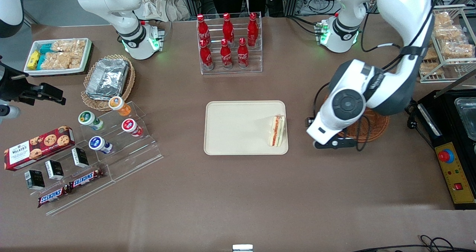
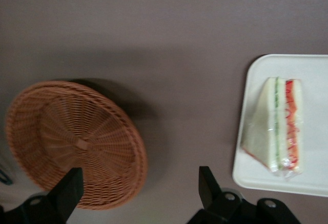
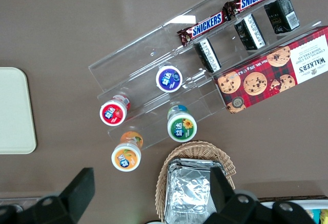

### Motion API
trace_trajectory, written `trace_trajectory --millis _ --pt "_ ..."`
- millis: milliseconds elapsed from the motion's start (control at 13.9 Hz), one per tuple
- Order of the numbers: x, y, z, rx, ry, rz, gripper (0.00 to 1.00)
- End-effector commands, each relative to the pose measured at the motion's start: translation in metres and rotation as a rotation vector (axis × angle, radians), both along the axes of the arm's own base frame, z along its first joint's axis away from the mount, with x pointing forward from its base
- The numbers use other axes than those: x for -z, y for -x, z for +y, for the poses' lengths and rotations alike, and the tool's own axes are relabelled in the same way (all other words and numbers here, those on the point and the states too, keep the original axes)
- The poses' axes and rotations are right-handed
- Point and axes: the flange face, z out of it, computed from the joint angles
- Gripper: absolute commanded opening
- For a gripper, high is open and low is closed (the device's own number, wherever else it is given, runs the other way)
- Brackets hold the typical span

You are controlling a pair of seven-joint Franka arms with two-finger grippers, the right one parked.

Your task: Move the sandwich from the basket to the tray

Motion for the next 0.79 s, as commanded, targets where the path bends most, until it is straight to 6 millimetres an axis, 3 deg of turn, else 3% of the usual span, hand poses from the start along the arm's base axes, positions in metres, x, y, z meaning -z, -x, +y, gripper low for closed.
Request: trace_trajectory --millis 0,503,718 --pt "-0.044 0.008 0.05 0.053 -0.03 -0.023 1.0" --pt "-0.136 0.012 0.153 0.087 0.149 -0.093 1.0" --pt "-0.168 0.018 0.177 0.097 0.154 -0.135 1.0"
